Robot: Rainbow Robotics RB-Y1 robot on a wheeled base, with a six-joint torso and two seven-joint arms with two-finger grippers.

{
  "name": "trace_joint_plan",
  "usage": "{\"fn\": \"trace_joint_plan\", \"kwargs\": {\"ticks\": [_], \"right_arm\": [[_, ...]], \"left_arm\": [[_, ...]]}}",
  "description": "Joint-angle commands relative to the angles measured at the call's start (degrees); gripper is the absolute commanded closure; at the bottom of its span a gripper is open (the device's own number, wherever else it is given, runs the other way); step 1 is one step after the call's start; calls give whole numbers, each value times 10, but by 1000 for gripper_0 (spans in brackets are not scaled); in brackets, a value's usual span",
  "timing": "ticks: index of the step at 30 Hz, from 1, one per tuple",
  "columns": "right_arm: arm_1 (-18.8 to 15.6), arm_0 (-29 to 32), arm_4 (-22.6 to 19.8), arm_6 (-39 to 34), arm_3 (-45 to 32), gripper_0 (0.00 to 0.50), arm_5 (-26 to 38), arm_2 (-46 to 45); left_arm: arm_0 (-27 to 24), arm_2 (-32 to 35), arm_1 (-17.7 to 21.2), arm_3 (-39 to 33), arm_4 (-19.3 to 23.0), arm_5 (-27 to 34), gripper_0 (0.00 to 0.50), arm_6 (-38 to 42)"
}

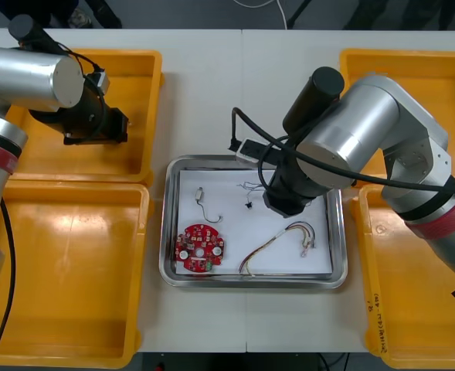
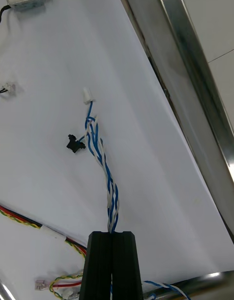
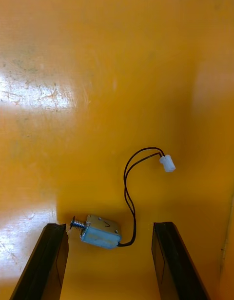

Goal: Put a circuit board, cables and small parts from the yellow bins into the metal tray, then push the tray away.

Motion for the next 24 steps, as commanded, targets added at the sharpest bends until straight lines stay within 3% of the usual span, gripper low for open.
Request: {"fn": "trace_joint_plan", "kwargs": {"ticks": [1, 7, 24], "right_arm": [[8, 19, 13, 21, -3, 500, -21, 14], [6, 27, 43, 28, -3, 500, -42, 29], [-17, 53, 73, 46, -3, 500, -93, 48]], "left_arm": [[8, -19, -9, -8, -2, -20, 0, -48], [11, -25, -9, -8, -2, -21, 0, -48], [20, -25, -9, -8, -10, -30, 7, -58]]}}
